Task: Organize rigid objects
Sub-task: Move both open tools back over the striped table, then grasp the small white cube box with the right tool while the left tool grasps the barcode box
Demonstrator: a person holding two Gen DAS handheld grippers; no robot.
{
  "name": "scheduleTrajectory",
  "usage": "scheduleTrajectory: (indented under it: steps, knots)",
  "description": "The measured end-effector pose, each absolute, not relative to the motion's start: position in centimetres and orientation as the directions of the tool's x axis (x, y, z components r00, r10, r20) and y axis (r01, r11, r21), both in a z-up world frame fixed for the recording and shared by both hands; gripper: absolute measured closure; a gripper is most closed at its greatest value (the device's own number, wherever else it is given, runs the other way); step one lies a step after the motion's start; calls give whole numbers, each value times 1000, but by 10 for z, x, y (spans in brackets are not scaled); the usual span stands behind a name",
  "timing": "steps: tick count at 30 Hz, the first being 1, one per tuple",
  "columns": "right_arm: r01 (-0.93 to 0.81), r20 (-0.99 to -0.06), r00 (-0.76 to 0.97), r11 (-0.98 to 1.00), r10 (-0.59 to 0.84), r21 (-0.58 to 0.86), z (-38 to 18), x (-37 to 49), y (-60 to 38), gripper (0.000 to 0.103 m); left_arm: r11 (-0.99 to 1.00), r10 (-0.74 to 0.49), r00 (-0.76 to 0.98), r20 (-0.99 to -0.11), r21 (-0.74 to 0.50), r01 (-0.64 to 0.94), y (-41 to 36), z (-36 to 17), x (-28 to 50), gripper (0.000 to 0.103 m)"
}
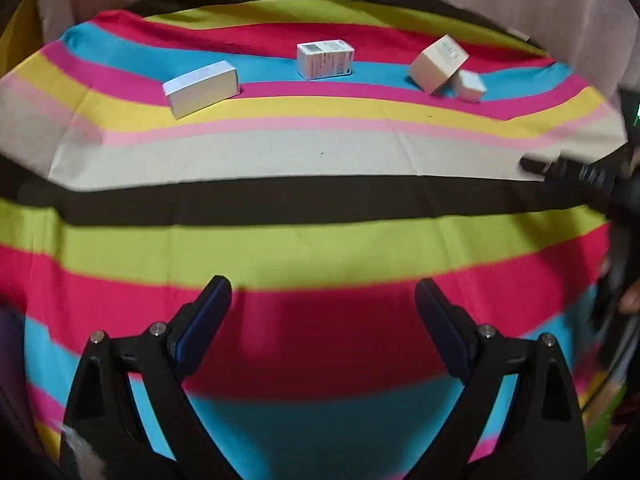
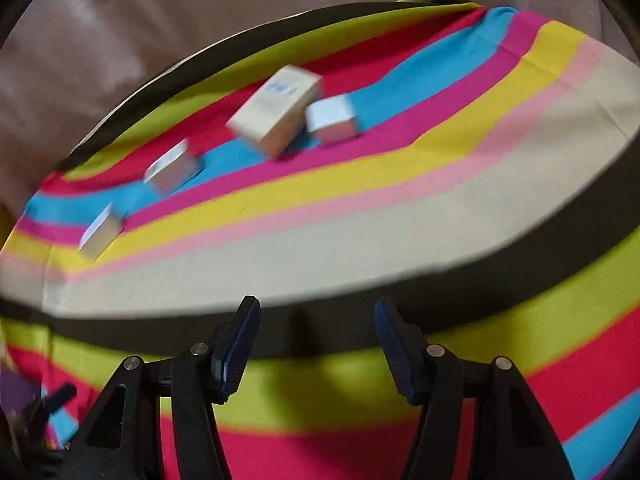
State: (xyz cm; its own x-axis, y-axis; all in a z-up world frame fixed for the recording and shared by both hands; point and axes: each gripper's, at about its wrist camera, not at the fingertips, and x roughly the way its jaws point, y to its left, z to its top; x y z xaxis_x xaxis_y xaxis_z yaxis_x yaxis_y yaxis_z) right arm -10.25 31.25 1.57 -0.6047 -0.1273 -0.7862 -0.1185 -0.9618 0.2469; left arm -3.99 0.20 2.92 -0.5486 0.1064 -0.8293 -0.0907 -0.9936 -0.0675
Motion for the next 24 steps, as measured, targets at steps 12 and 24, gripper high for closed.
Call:
scheduleTrajectory:
  steps: [12,24]
  knots:
    - [-114,-806,-592,-991,11,71,4,-258,317,43,-994,83,-554,-828,-29,-104,4,14,-37,0]
    - [6,-796,-600,-995,-81,97,4,-235,322,58,-995,65,-550,-833,-13,-97,7,10,-46,0]
